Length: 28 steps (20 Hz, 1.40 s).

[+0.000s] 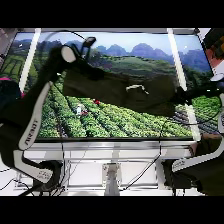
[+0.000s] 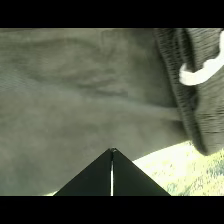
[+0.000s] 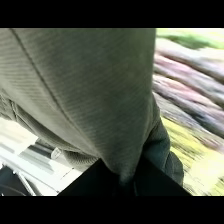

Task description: Fold the clothes and pants, and hang the long-sleeved shirts on hangers.

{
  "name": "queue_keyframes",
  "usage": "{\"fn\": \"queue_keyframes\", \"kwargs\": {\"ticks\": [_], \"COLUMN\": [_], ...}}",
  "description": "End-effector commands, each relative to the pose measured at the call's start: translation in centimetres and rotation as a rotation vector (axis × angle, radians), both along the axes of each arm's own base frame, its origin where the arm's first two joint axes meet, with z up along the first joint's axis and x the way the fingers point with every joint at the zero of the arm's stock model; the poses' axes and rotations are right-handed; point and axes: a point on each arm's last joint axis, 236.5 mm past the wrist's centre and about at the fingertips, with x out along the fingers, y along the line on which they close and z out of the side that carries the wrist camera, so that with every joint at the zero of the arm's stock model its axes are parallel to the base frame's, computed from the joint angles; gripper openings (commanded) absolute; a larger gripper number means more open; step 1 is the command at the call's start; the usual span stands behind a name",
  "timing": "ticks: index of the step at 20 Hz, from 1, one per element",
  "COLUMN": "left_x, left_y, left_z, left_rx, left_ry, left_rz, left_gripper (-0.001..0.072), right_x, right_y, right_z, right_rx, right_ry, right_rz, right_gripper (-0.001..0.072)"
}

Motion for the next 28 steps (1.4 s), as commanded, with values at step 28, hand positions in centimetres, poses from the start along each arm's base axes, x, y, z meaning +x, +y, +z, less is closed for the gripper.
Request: {"fn": "queue_keyframes", "kwargs": {"ticks": [28], "left_x": [9.5], "left_y": [2.4], "left_z": [13.4], "left_rx": [-0.298], "left_ry": [-0.473], "left_rz": [0.302], "left_gripper": [0.0005], "right_x": [8.2], "right_y": [7.9], "right_z": [15.4], "right_rx": [-0.196], "right_ry": [-0.268], "right_rz": [-0.080], "right_gripper": [0.0022]}}
